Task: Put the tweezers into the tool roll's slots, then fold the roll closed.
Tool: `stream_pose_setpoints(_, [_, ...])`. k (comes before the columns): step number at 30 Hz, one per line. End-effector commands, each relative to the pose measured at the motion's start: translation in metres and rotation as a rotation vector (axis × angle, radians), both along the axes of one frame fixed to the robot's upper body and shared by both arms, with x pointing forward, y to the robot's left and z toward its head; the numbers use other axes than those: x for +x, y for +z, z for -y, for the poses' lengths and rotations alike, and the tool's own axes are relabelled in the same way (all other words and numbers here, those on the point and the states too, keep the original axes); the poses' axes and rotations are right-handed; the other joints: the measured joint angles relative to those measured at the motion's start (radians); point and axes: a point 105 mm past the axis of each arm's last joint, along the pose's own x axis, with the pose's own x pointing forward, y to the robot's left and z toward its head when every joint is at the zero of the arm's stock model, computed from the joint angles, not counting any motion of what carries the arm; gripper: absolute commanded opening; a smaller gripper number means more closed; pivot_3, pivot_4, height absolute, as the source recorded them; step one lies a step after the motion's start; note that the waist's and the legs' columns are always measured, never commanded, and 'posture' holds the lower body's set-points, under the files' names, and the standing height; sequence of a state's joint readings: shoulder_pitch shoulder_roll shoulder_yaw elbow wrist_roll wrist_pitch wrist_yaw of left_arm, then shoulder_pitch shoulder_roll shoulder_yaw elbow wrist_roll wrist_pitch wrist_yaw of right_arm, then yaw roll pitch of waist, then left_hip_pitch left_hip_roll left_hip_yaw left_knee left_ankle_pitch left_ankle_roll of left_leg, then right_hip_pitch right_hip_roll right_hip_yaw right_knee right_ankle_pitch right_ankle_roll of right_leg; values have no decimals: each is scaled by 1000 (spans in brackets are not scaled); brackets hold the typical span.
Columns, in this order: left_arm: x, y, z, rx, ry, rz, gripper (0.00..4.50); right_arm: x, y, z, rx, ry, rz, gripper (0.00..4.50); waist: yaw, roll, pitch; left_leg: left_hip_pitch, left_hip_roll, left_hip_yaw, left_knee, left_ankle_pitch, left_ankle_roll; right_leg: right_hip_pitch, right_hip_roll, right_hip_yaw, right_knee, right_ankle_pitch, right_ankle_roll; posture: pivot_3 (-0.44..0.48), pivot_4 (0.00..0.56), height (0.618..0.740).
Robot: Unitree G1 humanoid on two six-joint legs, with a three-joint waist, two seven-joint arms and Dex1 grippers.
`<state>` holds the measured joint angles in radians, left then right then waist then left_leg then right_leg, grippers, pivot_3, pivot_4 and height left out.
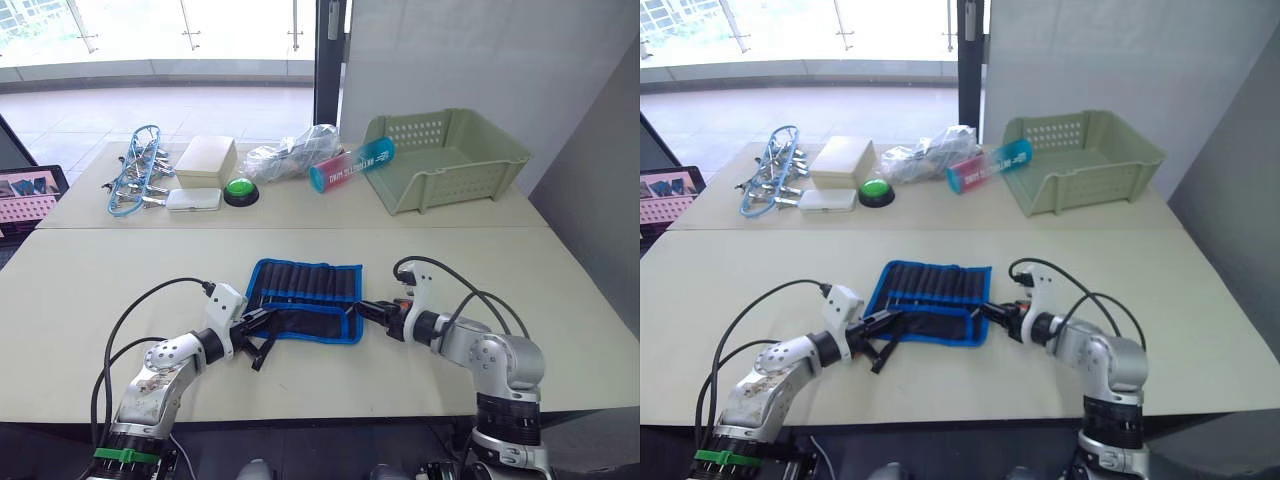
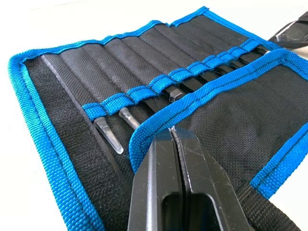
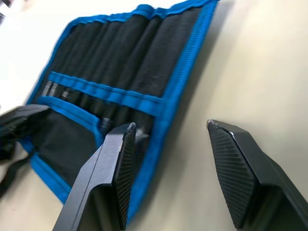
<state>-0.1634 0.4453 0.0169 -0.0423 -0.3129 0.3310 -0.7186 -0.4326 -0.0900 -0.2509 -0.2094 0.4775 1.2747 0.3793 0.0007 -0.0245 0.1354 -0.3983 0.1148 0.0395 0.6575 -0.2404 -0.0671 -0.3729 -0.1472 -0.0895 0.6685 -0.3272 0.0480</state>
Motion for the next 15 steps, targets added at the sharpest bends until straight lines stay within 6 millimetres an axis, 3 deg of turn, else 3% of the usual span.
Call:
stream_pose_setpoints(1, [-2,-9,3,11,-9,-32,0,3,1,-3,48,-10,-22,2490,0,0,0,0,0,0,0,0,0,0,0,0,0,0,0,0,150,716])
stream_pose_setpoints(10, [-3,-8,3,14,-14,-33,0,7,-1,5,53,-43,-32,2490,0,0,0,0,0,0,0,-1,2,0,0,0,0,0,0,0,150,716])
stream_pose_setpoints(11, [-3,-8,3,14,-14,-33,0,7,-1,5,55,-44,-33,1993,0,0,0,0,0,0,0,-1,2,0,0,0,0,0,0,0,150,716])
stream_pose_setpoints(15, [-3,-7,4,12,-15,-34,0,8,-1,7,57,-55,-33,691,0,0,0,0,0,0,-1,-1,2,0,0,0,-1,0,0,0,150,716])
